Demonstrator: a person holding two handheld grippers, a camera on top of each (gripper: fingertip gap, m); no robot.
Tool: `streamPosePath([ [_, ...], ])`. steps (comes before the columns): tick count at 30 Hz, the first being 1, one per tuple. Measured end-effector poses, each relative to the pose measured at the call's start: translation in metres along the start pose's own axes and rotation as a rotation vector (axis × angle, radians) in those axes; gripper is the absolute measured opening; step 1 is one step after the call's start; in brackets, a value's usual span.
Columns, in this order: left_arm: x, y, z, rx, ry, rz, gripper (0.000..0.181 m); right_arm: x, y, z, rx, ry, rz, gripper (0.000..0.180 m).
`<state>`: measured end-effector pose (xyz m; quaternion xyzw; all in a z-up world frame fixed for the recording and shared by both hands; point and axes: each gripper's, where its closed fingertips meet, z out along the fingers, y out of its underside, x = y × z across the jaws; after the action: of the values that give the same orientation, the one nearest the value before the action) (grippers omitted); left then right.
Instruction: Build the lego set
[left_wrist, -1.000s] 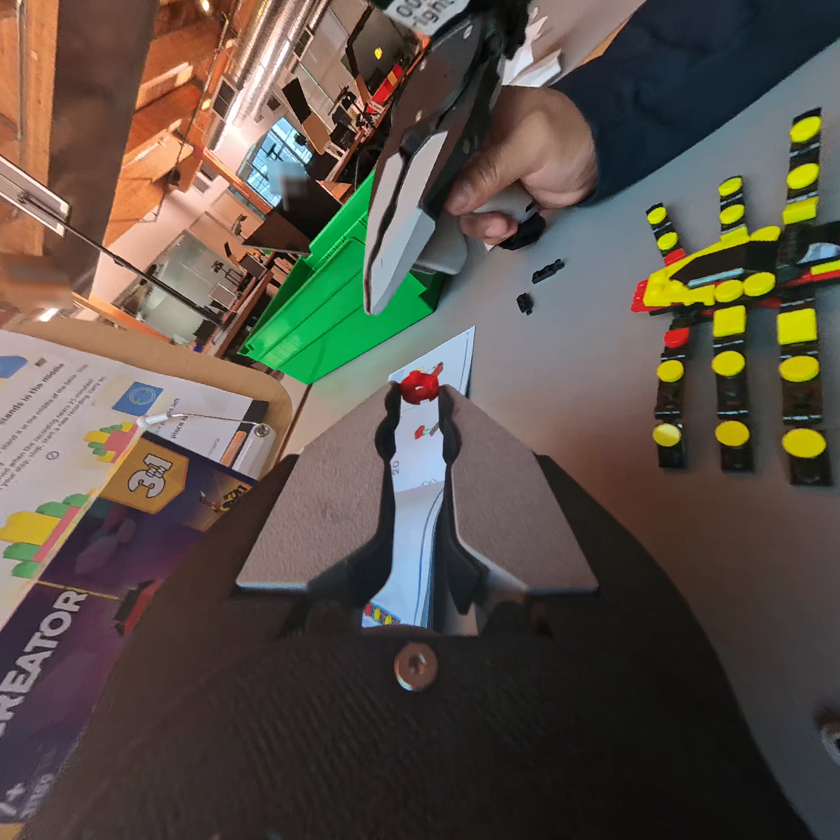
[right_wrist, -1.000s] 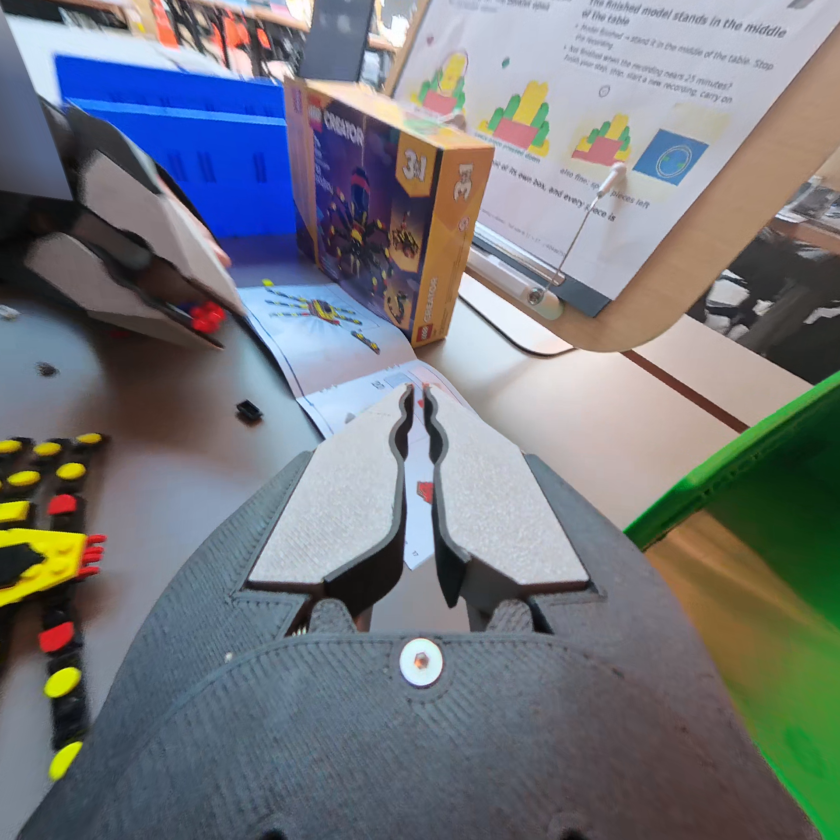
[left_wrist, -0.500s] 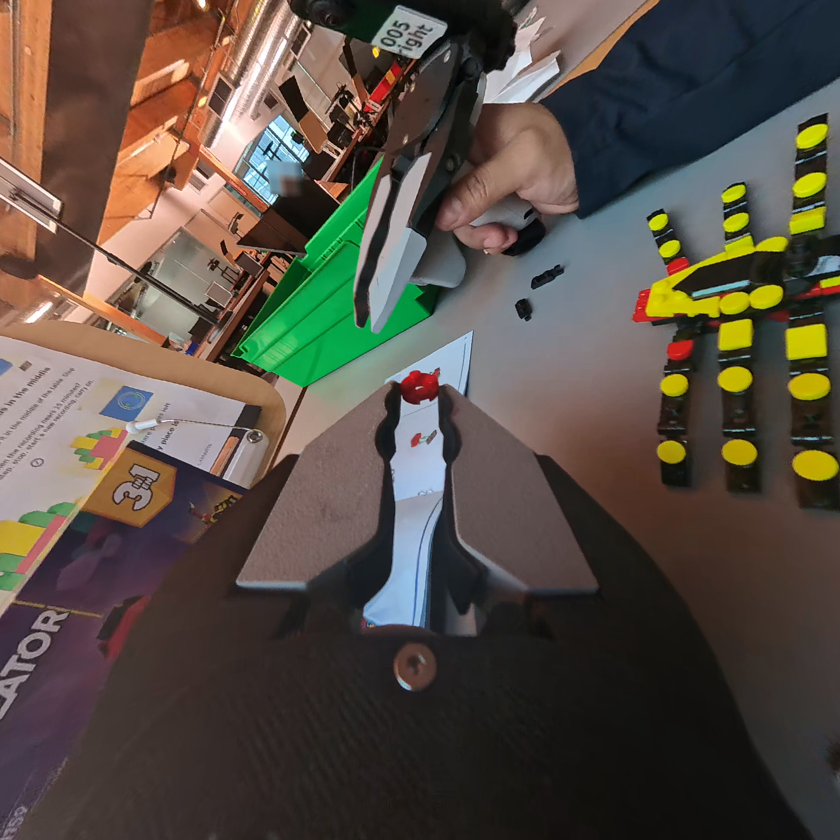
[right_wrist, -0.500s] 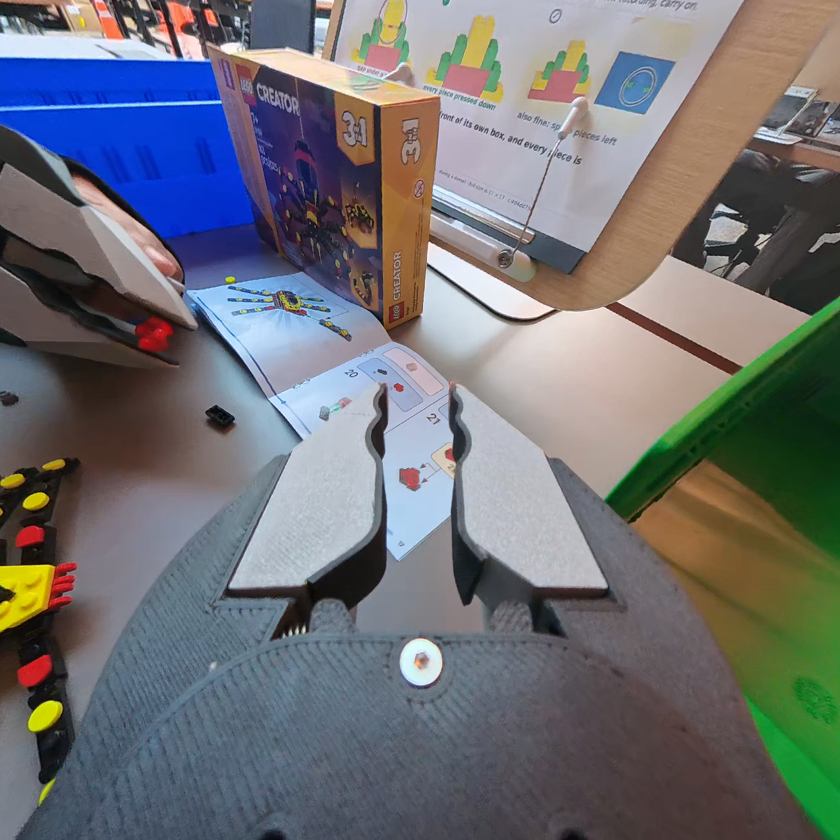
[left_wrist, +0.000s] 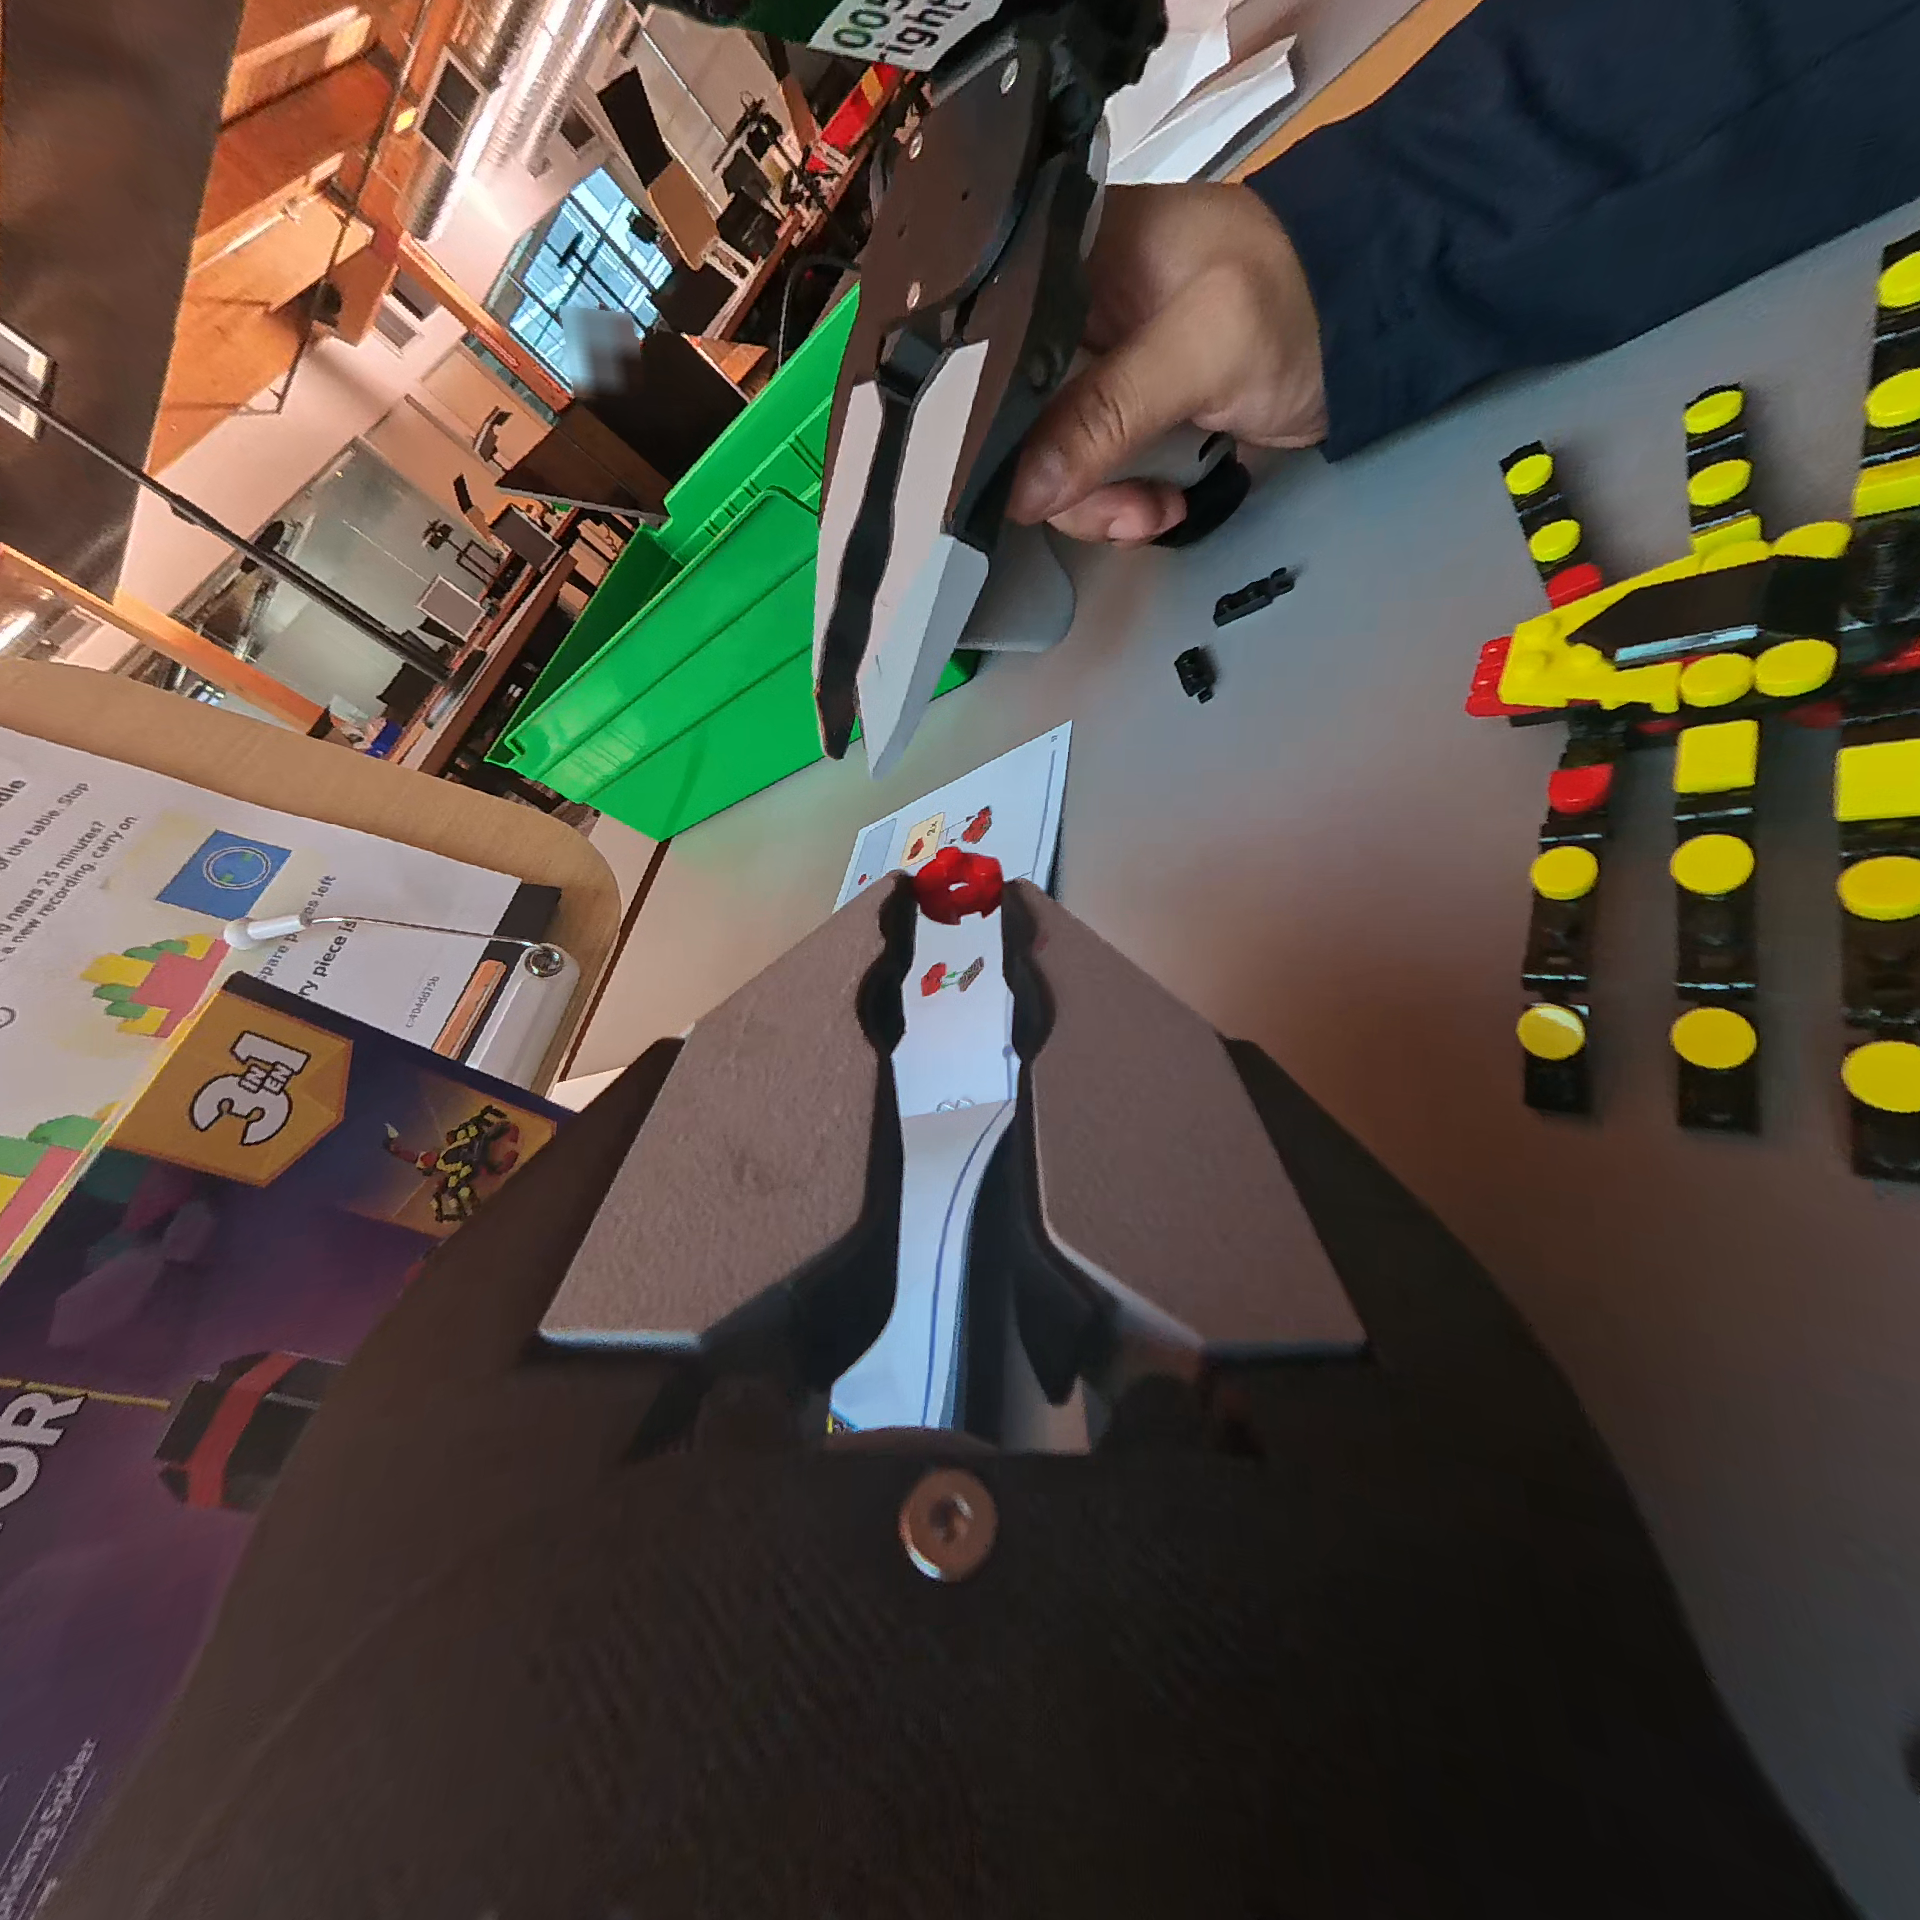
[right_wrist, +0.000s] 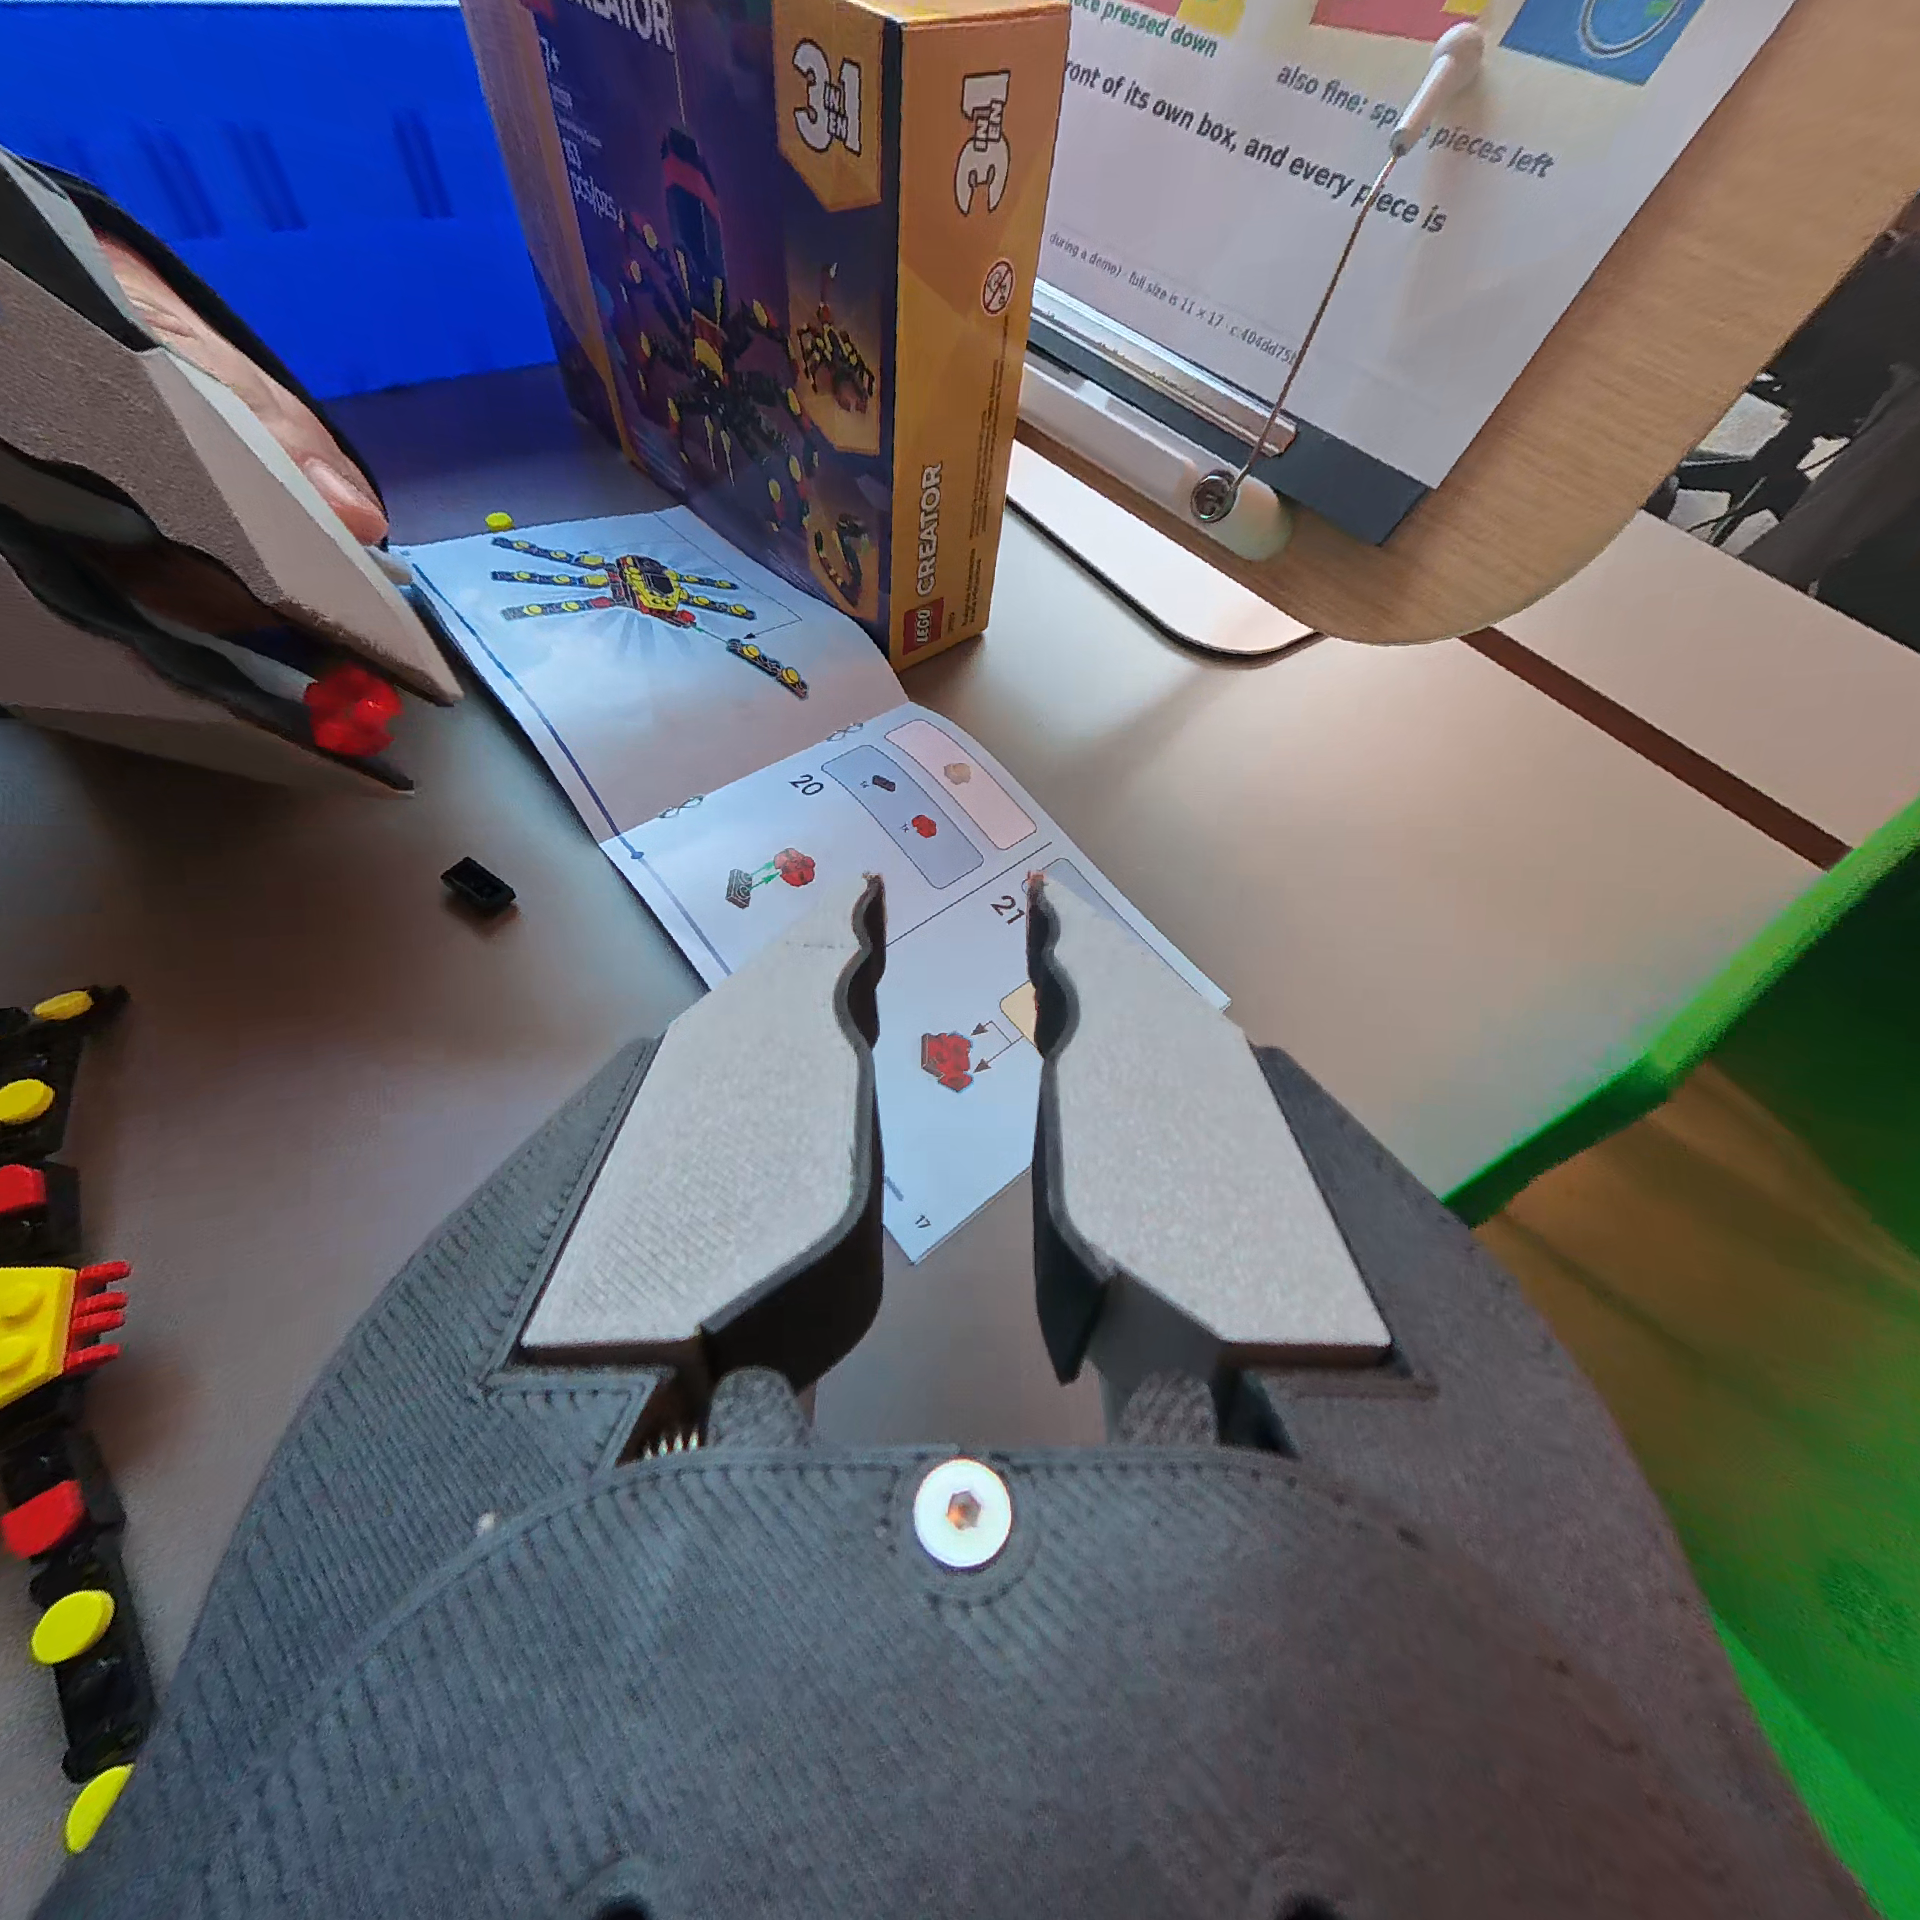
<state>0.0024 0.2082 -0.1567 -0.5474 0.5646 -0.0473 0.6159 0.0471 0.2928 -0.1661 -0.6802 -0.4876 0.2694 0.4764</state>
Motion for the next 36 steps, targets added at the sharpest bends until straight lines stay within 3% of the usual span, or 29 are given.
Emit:
streamPosePath([
  [36, 0.006, 0.002, 0.006, -0.026, -0.001, 0.049, 0.014, -0.018, 0.006, 0.005, -0.051, -0.029, -0.097, 0.012],
])
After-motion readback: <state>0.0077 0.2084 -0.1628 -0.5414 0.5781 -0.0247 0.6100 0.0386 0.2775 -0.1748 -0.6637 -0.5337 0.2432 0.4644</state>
